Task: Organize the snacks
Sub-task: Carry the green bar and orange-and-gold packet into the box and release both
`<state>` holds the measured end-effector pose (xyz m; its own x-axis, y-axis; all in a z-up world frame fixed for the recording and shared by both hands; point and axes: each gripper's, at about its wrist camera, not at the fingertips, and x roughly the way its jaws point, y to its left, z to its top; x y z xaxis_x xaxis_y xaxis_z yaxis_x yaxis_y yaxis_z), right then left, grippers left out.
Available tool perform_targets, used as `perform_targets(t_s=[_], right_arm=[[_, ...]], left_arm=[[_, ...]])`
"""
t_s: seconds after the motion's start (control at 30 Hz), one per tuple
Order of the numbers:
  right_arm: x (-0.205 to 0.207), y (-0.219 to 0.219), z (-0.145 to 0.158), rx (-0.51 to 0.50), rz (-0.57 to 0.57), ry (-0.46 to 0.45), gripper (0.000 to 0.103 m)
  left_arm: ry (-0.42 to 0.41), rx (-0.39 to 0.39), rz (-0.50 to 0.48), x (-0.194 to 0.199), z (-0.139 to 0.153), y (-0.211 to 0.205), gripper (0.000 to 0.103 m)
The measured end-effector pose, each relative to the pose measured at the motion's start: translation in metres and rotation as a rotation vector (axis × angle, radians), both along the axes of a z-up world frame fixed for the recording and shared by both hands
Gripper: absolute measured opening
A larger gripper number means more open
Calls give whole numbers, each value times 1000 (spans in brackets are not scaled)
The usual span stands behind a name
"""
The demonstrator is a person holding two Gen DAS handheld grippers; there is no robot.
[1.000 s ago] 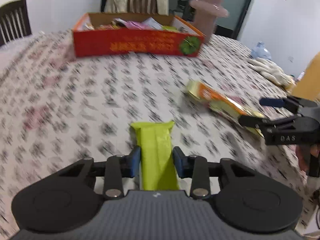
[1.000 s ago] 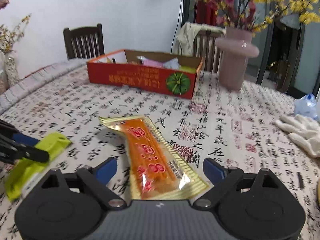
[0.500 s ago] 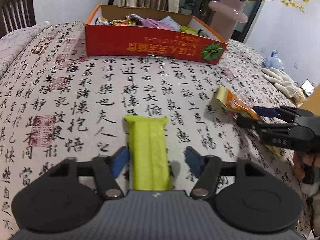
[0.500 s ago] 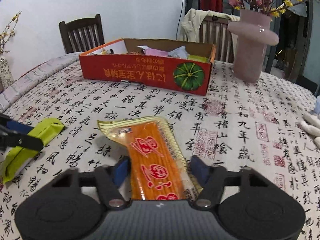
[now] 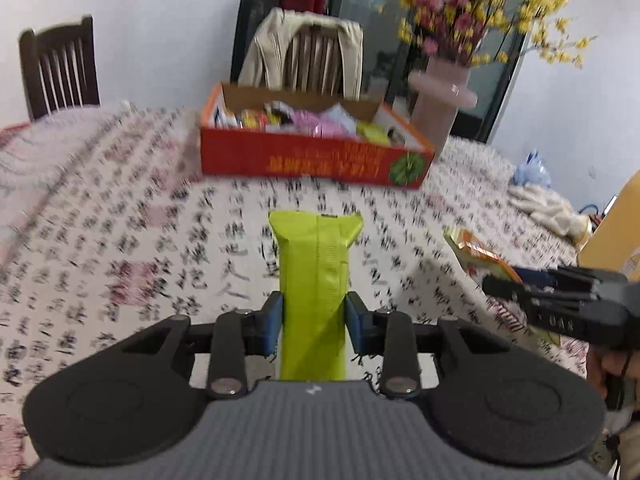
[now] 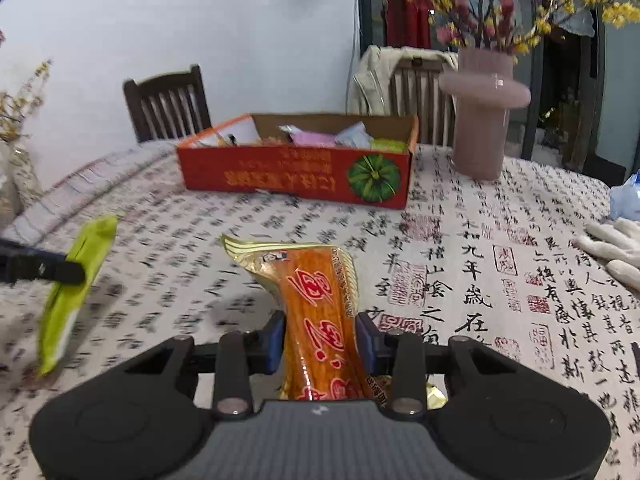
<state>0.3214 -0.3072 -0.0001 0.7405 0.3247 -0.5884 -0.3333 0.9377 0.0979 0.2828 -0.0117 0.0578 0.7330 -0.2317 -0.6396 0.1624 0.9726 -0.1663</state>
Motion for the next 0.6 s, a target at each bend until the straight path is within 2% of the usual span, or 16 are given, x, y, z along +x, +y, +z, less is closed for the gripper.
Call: perform_targets(t_s=[0.37, 0.6], right_arm=[[-77, -2, 55, 57, 23, -159, 36], [-89, -2, 81, 51, 27, -239, 36]], left_arm=[[-172, -19, 25, -58, 50, 0, 33], [-262, -6, 45, -64, 73, 6, 33]])
